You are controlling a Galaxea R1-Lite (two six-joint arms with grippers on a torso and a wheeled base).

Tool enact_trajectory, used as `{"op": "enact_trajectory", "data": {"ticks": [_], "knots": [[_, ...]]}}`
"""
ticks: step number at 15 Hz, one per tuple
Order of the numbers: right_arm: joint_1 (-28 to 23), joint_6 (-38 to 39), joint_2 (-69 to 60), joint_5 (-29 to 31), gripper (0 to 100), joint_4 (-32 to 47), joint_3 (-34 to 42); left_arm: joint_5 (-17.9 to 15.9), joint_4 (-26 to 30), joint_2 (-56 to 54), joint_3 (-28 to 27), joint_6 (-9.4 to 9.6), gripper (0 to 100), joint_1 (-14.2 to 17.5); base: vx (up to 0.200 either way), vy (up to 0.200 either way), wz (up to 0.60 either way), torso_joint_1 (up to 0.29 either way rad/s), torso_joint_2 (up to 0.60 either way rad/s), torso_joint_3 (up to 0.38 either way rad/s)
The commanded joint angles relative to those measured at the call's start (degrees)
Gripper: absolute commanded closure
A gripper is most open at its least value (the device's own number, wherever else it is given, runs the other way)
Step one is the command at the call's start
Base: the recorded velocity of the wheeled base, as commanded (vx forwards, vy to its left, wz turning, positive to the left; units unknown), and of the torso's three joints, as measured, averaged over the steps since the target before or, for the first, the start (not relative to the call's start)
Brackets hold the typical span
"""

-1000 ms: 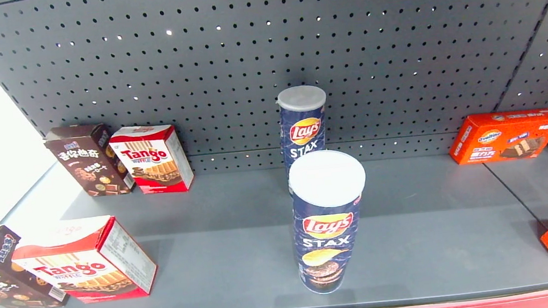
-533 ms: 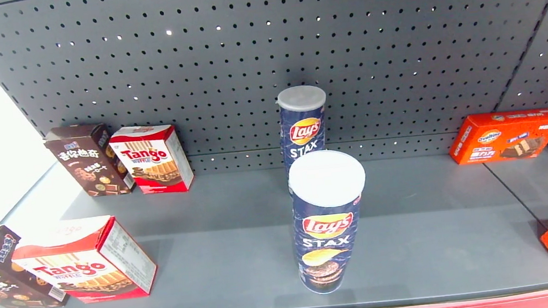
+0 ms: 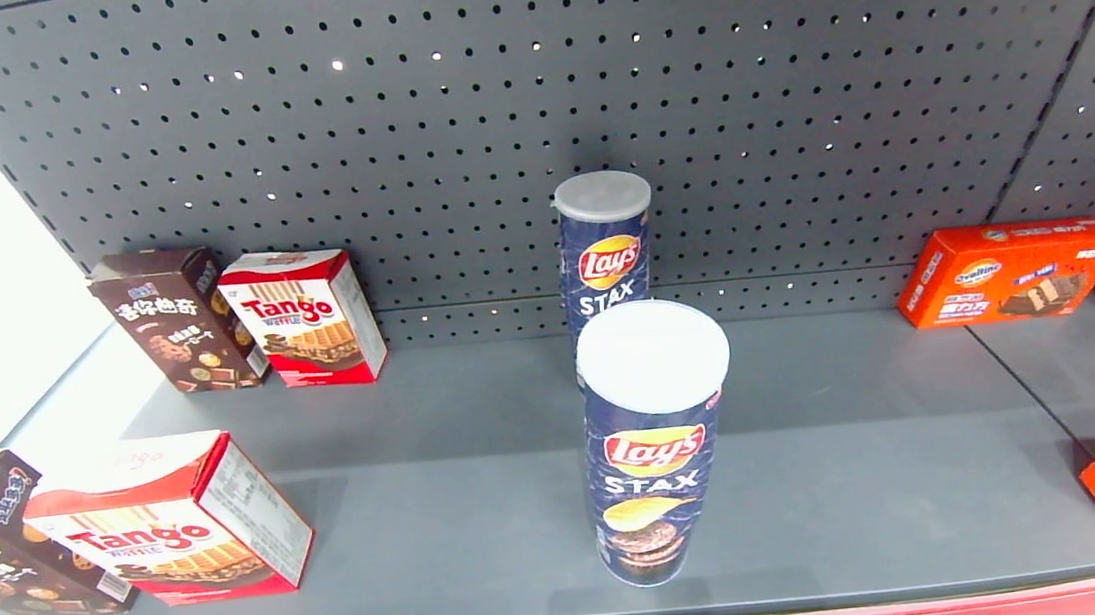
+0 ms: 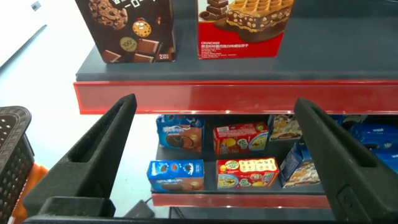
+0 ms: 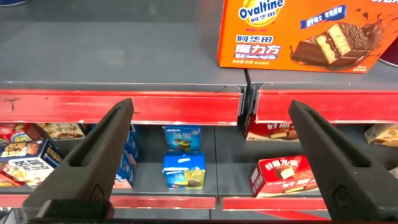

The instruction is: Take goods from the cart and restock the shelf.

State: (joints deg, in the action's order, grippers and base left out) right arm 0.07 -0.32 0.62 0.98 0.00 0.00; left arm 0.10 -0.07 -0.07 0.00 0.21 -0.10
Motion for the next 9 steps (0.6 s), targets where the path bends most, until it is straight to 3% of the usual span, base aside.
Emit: {"op": "enact_trajectory", "data": {"ticks": [1,2,4,9], "knots": [[0.0,0.0,0.0,0.0,0,0.0,0.0,0.0,0.0,0.1,-0.1,0.06,0,0.0,0.0,0.0,0.0,0.0,0.0,0.0],[0.0,0.0,0.0,0.0,0,0.0,0.0,0.0,0.0,0.1,0.0,0.06,0,0.0,0.0,0.0,0.0,0.0,0.0,0.0],[0.0,0.0,0.0,0.0,0,0.0,0.0,0.0,0.0,0.1,0.0,0.06,0,0.0,-0.2,0.0,0.0,0.002,0.0,0.0],[0.0,0.1,0.0,0.0,0,0.0,0.0,-0.1,0.0,0.1,0.0,0.06,0,0.0,0.0,0.0,0.0,0.0,0.0,0.0]]}}
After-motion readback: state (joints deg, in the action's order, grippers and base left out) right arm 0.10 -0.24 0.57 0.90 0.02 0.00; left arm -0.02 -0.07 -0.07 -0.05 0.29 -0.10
